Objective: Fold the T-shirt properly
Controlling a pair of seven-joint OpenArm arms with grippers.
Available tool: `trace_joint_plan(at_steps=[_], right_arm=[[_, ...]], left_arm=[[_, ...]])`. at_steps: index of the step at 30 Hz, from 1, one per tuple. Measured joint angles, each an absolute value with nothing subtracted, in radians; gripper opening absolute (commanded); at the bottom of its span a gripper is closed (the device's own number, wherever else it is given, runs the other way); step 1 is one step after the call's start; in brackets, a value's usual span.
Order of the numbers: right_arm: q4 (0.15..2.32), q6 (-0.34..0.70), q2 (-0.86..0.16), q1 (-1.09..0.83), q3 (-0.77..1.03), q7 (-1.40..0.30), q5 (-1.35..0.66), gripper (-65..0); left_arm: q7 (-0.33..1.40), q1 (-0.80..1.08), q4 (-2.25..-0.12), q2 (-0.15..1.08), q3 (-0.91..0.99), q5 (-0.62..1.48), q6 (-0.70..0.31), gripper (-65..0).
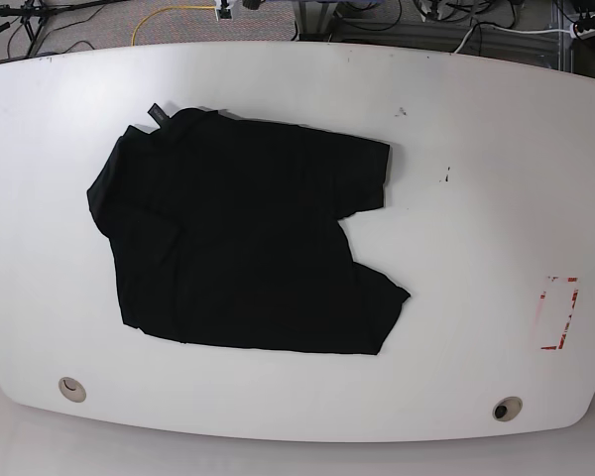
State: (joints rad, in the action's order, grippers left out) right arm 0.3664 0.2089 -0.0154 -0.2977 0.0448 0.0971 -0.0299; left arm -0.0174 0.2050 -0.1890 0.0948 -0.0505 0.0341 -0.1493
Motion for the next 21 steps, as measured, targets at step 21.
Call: trace_joint_plan(at_steps=[21], right_arm=[[0.381, 0.209, -0.016, -0.323, 0.044, 0.112, -0.03, -48.0]], left_arm=[[-0.02, 0.208, -0.19, 0.095, -0.051, 0.034, -0.149, -34.1]])
